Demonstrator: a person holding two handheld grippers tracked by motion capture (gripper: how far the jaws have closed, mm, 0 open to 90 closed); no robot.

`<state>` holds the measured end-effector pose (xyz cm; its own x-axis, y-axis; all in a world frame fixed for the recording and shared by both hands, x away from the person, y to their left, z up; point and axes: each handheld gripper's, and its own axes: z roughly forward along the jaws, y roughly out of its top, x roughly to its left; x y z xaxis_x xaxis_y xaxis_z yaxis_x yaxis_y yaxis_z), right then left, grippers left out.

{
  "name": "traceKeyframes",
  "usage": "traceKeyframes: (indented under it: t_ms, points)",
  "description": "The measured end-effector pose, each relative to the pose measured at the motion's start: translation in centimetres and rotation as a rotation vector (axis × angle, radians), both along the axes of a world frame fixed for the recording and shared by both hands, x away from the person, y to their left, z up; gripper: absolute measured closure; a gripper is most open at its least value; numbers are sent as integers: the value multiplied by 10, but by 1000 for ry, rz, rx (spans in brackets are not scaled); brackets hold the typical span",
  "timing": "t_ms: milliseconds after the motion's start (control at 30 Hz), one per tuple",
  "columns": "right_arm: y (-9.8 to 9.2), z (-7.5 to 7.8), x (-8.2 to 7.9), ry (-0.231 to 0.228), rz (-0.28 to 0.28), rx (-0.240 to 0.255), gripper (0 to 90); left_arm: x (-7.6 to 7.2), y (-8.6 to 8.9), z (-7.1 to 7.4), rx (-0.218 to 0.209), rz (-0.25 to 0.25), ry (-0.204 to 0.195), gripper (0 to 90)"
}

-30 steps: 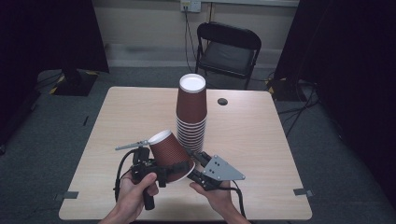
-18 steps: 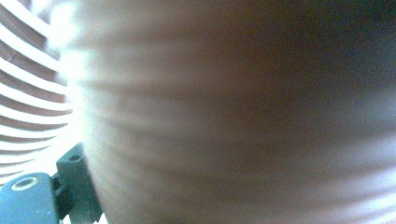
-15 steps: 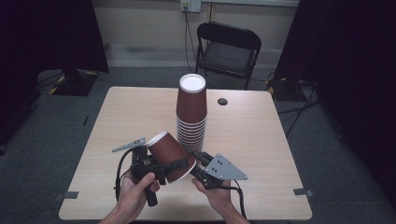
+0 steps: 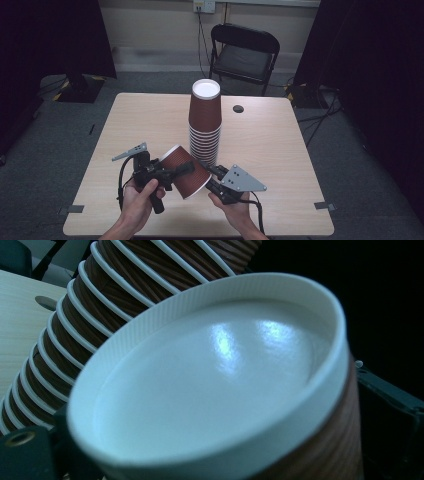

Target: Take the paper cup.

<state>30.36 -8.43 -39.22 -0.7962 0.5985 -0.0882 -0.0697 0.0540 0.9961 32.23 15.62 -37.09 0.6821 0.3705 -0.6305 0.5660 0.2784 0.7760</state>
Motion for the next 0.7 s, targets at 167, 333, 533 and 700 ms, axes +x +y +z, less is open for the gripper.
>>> traceKeyframes:
  t_ms: [167,333,533,700]
  points:
    - [-3,0,-1,27,11,-17,865,1,1,-1,18,2,-13,64]
    - [-7,0,-4,39,15,-28,867,2,3,-1,16,-11,-40,58]
    - [-11,0,-7,54,29,-39,867,4,7,-1,39,5,-54,42]
    - [-14,-6,-6,111,40,-26,868,4,7,-1,85,16,-102,111]
